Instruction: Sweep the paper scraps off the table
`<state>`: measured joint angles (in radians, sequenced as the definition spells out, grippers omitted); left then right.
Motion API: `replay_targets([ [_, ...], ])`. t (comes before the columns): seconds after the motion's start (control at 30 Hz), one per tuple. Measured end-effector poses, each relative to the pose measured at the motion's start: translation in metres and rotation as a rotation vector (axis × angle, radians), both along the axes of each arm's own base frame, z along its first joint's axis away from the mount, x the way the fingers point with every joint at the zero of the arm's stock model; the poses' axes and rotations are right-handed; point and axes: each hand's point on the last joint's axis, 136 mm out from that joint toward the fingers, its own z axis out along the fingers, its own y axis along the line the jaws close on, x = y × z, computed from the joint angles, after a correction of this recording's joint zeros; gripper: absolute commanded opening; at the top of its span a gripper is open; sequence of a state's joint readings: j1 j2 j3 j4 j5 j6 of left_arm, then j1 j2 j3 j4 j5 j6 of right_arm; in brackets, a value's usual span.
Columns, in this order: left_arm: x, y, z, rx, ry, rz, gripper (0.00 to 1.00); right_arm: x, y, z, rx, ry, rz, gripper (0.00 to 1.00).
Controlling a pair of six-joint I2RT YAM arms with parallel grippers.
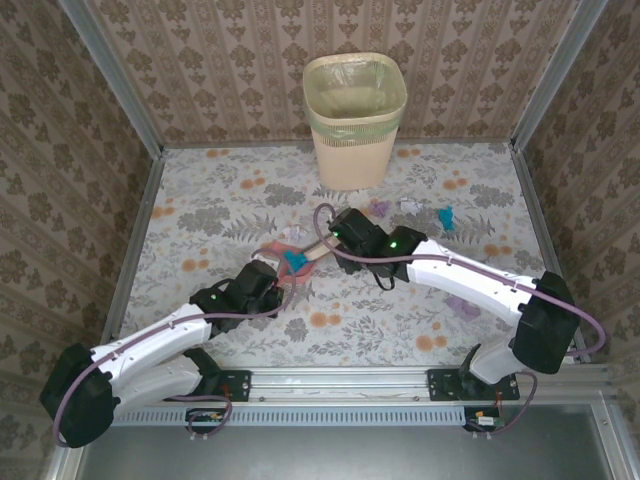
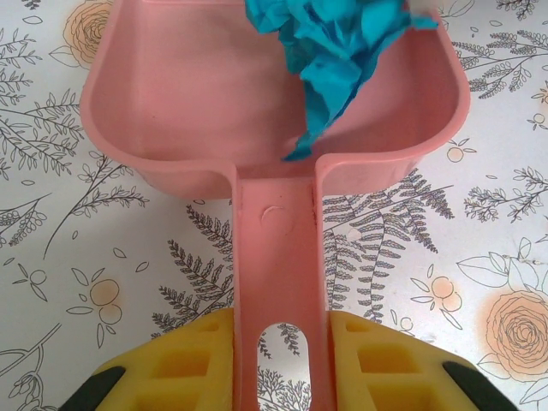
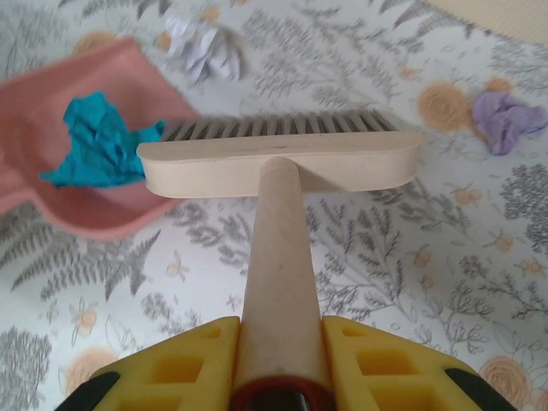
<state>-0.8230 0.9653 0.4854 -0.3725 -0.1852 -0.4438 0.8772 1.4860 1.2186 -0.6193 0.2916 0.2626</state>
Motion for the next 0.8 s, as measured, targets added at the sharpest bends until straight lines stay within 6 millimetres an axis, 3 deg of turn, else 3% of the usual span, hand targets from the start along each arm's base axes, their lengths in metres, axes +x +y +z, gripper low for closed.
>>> replay_targets([
  [0.2, -0.001, -0.001, -0.001, -0.002, 0.007, -0.005, 0.00, -0.027, 0.016, 0.003, -0.011, 0.033, 0.135, 0.00],
  [0.43, -0.001, -0.001, -0.001, -0.004, 0.007, -0.005, 0.00, -0.037, 0.007, 0.053, 0.065, -0.073, 0.175, 0.00],
  [0.6, -0.001, 0.000, -0.001, -0.002, 0.005, -0.003, 0.00, -0.021, -0.007, 0.081, 0.080, -0.197, 0.098, 0.00],
  [0.8, 0.000, 0.001, -0.001, 0.004, 0.001, 0.004, 0.00, 0.022, -0.011, 0.078, 0.073, -0.234, -0.033, 0.00],
])
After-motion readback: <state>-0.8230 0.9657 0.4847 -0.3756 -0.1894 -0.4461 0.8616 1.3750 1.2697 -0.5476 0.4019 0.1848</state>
